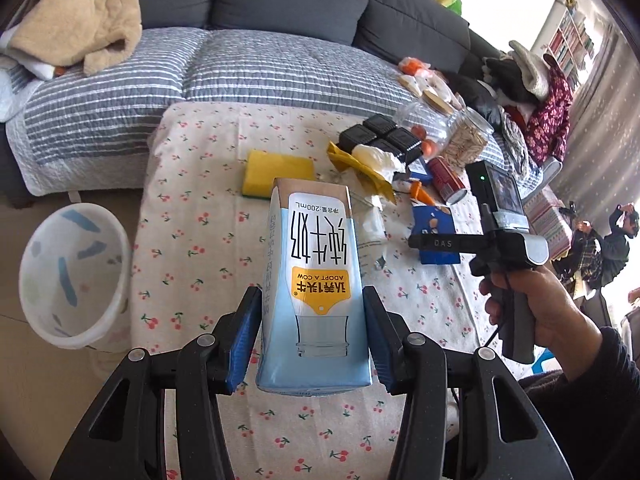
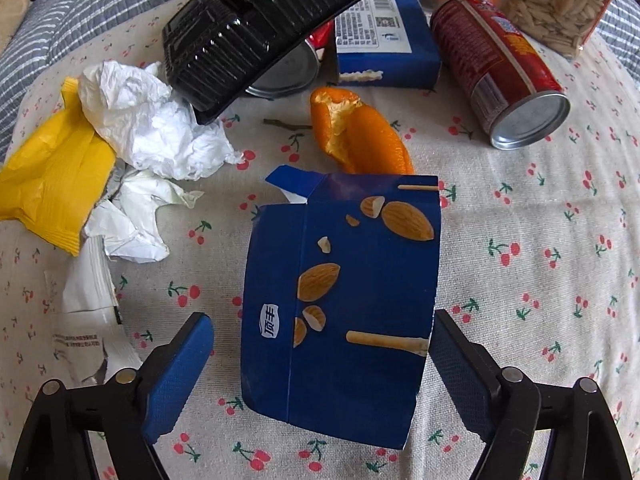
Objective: Collect trash
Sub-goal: 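Carry the milk carton over the white bin and open the left gripper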
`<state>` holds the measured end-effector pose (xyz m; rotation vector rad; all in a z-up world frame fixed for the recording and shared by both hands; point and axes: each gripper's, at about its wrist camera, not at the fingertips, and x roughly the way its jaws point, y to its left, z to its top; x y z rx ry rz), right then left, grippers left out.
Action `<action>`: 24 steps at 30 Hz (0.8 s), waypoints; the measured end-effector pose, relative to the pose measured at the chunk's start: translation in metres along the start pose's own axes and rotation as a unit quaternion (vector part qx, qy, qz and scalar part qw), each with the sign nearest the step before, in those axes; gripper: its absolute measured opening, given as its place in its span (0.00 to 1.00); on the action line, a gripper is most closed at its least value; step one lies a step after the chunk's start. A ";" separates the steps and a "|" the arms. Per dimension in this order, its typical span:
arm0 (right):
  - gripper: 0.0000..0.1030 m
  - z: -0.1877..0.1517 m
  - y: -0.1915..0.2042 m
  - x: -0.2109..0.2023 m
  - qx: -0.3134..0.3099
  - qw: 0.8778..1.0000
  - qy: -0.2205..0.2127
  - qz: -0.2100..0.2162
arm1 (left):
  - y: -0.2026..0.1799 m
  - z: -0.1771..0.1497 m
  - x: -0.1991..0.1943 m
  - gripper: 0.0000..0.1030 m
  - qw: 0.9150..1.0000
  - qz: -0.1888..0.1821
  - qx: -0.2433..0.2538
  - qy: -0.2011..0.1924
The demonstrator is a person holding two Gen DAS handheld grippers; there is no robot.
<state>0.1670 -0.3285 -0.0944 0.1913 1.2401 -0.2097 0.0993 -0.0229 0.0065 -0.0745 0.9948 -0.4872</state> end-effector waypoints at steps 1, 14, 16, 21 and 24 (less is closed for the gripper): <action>0.75 0.000 0.001 -0.001 -0.004 1.000 -0.007 -0.011 | 0.005 0.001 -0.002 0.51 1.000 0.003 -0.007 -0.003; 0.72 -0.007 0.004 -0.054 0.032 0.996 -0.044 0.066 | 0.110 0.009 -0.023 0.51 0.989 0.100 -0.099 -0.047; 0.72 -0.008 0.019 -0.065 0.017 0.996 -0.057 0.073 | 0.130 0.009 -0.020 0.51 0.985 0.120 -0.115 -0.046; 0.72 -0.008 0.066 -0.086 -0.034 0.991 -0.082 0.103 | 0.171 0.008 -0.009 0.52 0.976 0.158 -0.141 -0.046; 0.72 -0.008 0.097 -0.091 -0.056 0.987 -0.084 0.124 | 0.186 0.007 -0.004 0.52 0.972 0.176 -0.147 -0.051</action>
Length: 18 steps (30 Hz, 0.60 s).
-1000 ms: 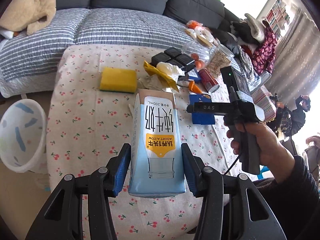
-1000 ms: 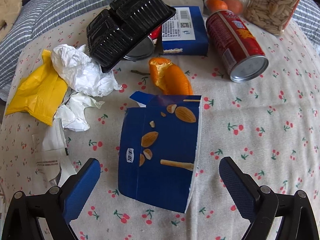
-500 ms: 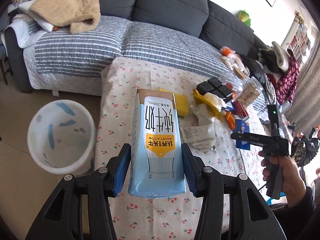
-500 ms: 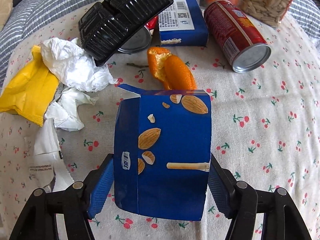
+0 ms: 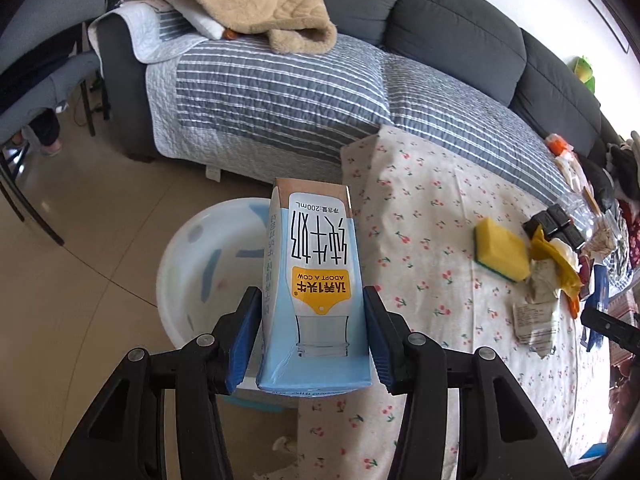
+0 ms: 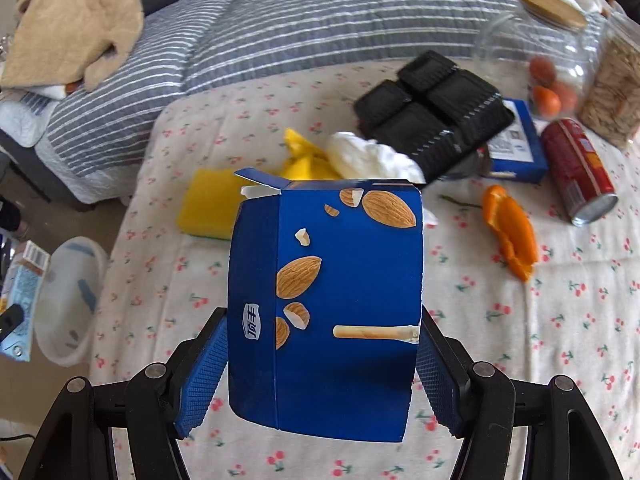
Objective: Collect trash
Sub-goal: 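Carry the milk carton over the white bin and open the left gripper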
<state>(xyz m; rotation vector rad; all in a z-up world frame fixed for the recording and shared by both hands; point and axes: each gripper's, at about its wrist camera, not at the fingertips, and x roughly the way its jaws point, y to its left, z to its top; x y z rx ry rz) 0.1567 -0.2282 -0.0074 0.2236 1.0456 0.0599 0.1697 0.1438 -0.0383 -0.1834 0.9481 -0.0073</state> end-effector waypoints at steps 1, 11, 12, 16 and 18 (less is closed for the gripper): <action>0.72 0.000 0.009 0.003 -0.008 1.000 0.001 0.005 | 0.004 0.000 0.003 0.52 1.000 0.005 -0.002 -0.002; 0.72 -0.006 0.085 0.043 -0.064 0.997 0.027 0.028 | 0.044 -0.001 0.014 0.83 0.996 0.069 -0.023 0.046; 0.72 -0.007 0.091 0.047 -0.065 0.997 0.031 0.032 | 0.048 -0.002 0.012 0.84 0.996 0.077 -0.020 0.048; 0.73 -0.006 0.117 0.064 -0.068 0.995 0.048 0.054 | 0.067 -0.006 0.007 0.92 0.991 0.117 -0.004 0.058; 0.73 -0.004 0.136 0.073 -0.080 0.993 0.055 0.062 | 0.078 -0.008 0.007 0.93 0.989 0.129 0.000 0.065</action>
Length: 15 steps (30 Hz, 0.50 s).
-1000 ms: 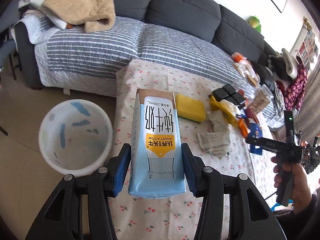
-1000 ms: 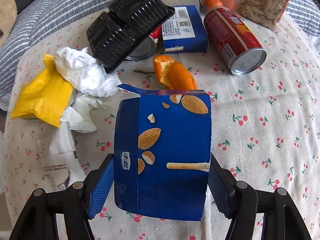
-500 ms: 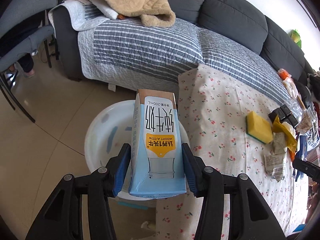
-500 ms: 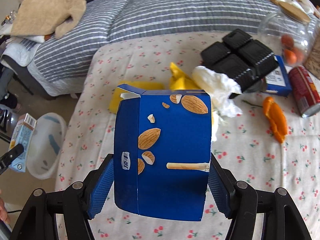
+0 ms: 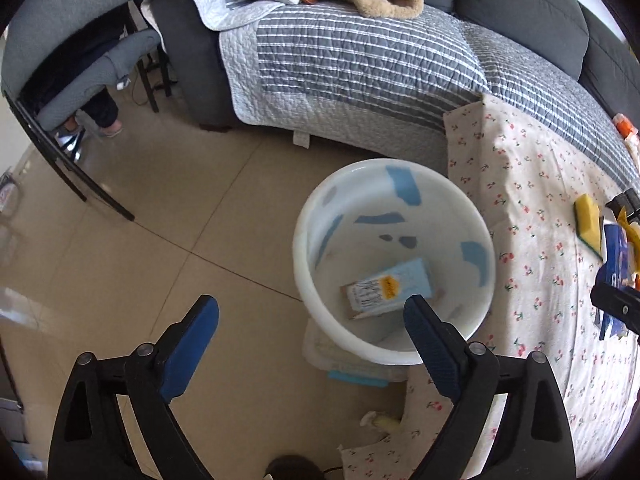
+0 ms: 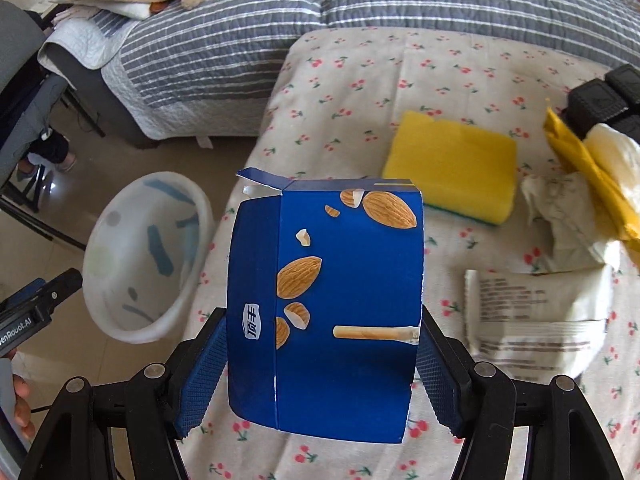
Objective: Collect trash
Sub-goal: 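Carry the milk carton over the white bin and open the left gripper, then lower the blue almond box into the bin and open the right gripper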
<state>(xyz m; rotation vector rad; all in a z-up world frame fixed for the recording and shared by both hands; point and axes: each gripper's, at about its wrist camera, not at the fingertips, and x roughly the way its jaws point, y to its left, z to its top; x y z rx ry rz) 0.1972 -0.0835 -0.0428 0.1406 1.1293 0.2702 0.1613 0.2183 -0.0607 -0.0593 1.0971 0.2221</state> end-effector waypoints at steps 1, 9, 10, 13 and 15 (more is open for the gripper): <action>0.73 0.003 0.009 0.006 -0.007 1.000 0.003 0.007 | 0.006 -0.001 0.001 0.93 1.000 0.003 -0.001 0.005; 0.73 0.023 0.070 0.054 -0.041 0.998 0.026 0.040 | 0.044 -0.004 0.011 0.96 0.999 0.007 -0.028 0.031; 0.73 0.025 0.074 0.059 -0.041 0.998 0.029 0.042 | 0.047 -0.003 0.012 0.96 0.999 0.005 -0.030 0.032; 0.73 0.030 0.086 0.071 -0.039 0.998 0.035 0.046 | 0.052 -0.001 0.013 0.96 0.999 0.003 -0.037 0.037; 0.73 0.033 0.093 0.078 -0.039 0.997 0.040 0.050 | 0.055 0.000 0.013 0.96 0.998 0.005 -0.041 0.040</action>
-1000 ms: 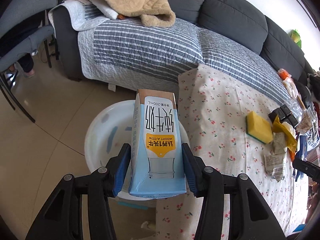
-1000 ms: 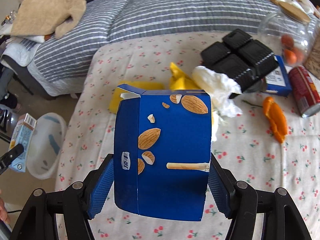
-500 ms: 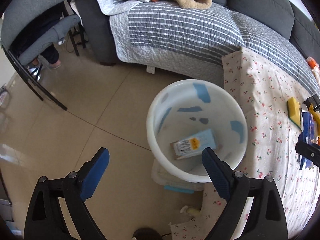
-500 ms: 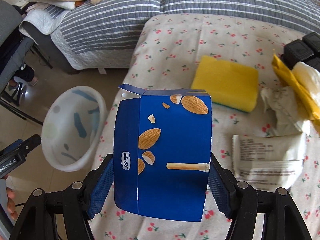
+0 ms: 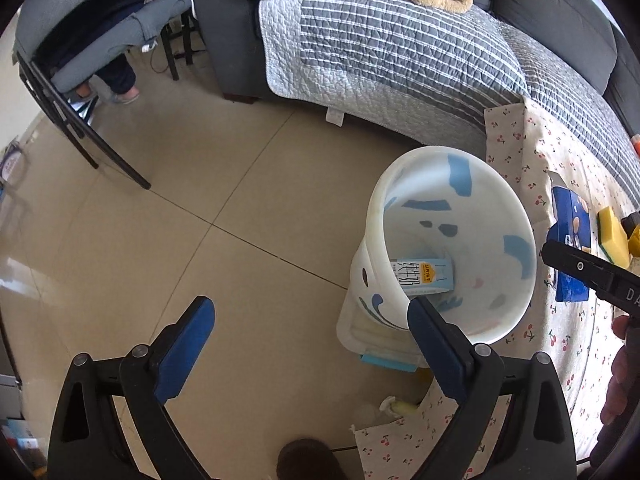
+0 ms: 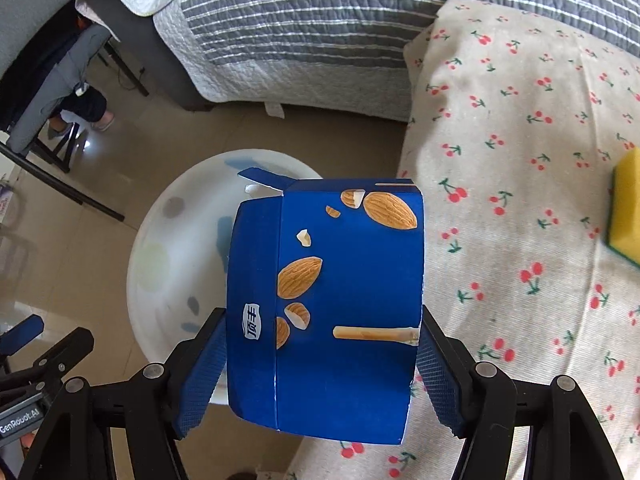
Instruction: Collect trash
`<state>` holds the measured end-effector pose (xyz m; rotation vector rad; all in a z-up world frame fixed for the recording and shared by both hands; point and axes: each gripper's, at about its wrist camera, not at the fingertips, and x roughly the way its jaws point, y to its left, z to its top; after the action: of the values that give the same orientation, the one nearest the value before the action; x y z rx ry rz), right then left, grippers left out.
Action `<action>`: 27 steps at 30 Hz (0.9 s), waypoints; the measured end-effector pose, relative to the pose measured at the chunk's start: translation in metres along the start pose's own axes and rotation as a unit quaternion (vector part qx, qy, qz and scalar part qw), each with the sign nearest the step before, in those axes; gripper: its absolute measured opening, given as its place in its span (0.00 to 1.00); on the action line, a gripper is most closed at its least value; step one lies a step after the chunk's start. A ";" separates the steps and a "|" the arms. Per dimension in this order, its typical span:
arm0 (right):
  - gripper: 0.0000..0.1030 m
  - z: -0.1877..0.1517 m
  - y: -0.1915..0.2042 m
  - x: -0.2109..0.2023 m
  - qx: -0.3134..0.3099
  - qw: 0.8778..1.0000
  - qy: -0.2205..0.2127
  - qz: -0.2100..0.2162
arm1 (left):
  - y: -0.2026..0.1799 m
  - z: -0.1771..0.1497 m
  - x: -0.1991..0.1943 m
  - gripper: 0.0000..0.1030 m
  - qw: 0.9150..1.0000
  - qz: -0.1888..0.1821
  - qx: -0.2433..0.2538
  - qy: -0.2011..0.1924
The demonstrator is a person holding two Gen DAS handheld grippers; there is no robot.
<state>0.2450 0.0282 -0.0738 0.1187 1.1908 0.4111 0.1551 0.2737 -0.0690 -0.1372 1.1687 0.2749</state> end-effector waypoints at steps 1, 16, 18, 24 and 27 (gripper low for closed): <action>0.74 0.002 0.003 0.003 -0.001 1.000 0.001 0.002 | 0.001 0.001 0.000 0.96 1.000 0.003 -0.002 0.001; 0.86 0.000 0.005 -0.023 -0.007 1.000 -0.025 -0.001 | -0.013 -0.005 -0.001 0.96 1.000 -0.006 0.008 0.016; 0.86 -0.009 -0.007 -0.031 -0.014 0.999 -0.027 -0.015 | -0.022 -0.007 -0.003 0.96 1.000 -0.014 0.014 0.017; 0.86 -0.033 -0.056 -0.067 -0.021 0.996 -0.038 -0.076 | -0.060 -0.012 -0.011 0.96 0.998 -0.022 0.050 0.012; 0.87 -0.045 -0.084 -0.088 -0.010 0.994 -0.048 -0.100 | -0.076 -0.015 -0.014 0.96 0.998 -0.029 0.060 0.012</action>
<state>0.1973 -0.0870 -0.0386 0.0006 1.0925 0.2378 0.1581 0.1949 -0.0645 -0.0694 1.2004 0.1513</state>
